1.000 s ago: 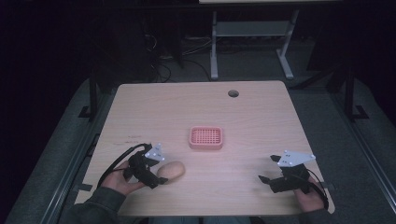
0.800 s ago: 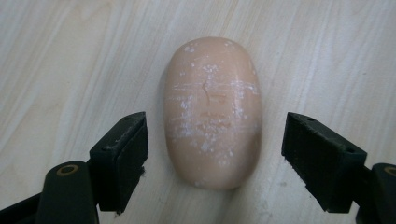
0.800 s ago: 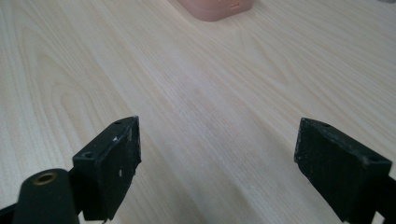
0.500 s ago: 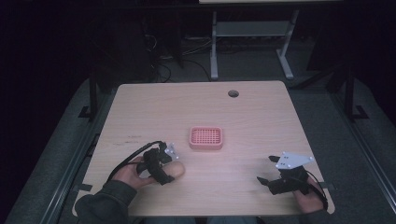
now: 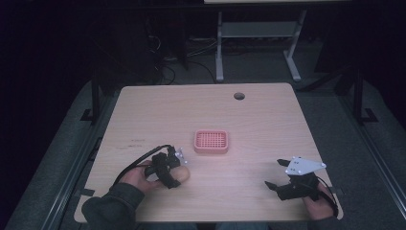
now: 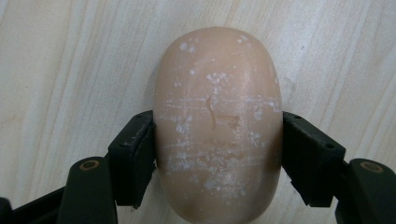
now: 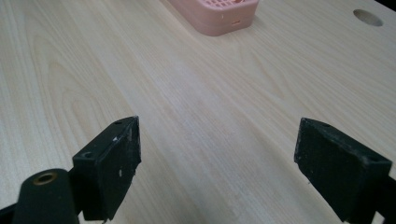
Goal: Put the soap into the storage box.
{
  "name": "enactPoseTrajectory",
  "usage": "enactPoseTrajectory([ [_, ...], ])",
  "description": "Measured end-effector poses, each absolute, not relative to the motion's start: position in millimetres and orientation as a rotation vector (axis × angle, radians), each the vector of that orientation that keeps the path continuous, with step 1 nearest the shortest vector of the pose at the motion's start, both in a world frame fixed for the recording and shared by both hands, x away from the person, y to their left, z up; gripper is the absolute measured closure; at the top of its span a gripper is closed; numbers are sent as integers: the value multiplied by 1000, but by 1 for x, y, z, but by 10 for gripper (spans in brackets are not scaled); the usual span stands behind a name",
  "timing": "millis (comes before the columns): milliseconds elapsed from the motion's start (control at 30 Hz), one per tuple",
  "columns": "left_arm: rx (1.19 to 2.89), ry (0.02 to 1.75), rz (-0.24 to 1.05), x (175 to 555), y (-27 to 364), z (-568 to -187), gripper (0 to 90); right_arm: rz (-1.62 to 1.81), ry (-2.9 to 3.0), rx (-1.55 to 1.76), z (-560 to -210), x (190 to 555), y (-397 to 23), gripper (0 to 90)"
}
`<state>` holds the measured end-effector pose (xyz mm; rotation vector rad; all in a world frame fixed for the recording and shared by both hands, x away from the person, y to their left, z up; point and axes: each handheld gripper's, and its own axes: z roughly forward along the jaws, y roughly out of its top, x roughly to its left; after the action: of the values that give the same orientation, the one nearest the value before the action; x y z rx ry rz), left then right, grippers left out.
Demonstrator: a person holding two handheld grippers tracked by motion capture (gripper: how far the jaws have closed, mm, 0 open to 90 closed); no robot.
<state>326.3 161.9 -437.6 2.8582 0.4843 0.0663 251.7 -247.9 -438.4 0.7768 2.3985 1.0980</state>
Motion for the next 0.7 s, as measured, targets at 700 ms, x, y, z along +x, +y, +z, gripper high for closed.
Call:
enactPoseTrajectory([
  [700,2830,440,75,345,150,-420,325,1094,2409,775,-440,254,-248,141],
])
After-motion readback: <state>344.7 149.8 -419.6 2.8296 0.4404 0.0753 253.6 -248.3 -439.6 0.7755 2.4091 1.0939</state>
